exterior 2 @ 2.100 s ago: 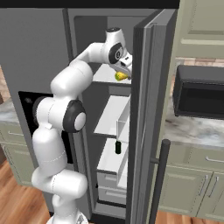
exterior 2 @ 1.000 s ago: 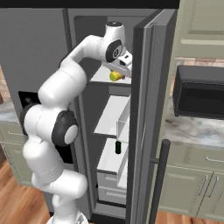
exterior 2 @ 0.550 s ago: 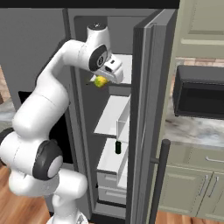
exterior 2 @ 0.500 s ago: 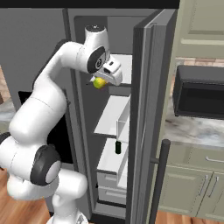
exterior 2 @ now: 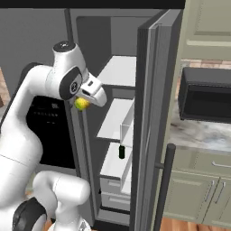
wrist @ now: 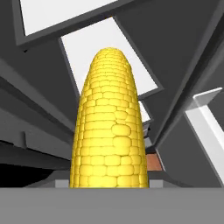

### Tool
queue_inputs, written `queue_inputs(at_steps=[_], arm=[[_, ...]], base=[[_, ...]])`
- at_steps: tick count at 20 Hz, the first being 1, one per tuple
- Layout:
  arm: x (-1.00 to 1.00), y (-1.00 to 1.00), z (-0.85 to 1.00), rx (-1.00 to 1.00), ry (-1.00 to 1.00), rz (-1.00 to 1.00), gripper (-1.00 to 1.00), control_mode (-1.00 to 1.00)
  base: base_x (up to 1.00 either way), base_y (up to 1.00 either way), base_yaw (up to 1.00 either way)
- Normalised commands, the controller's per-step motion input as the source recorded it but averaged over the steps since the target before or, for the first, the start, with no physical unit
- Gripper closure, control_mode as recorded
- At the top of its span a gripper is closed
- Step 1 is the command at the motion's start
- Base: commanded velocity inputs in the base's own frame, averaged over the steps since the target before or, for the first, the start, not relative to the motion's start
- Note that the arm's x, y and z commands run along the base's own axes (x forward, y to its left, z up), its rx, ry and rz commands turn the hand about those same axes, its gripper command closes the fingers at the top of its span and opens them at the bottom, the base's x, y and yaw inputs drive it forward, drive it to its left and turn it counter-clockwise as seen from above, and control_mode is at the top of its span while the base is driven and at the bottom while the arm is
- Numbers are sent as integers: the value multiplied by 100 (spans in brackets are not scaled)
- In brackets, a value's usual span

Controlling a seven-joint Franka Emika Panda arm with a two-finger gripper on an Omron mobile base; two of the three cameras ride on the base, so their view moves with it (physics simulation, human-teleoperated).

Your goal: Pick corn from the fridge and place it on the plate on the counter.

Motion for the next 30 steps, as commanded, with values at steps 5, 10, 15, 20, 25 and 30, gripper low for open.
queue_inputs(at_steps=[5, 10, 15, 20, 25, 30], arm=[[-100, 37, -38, 0, 0, 26, 100, -100], [-80, 43, -71, -1, -1, 29, 100, -100], [-21, 36, -70, -13, 3, 13, 100, -100], [0, 25, -19, -3, 20, -1, 100, -100], [0, 6, -6, 0, 1, 0, 100, -100], [0, 61, -20, 0, 2, 0, 100, -100]], base=[[0, 0, 0], [0, 0, 0], [0, 0, 0], [0, 0, 0], [0, 0, 0], [0, 0, 0]])
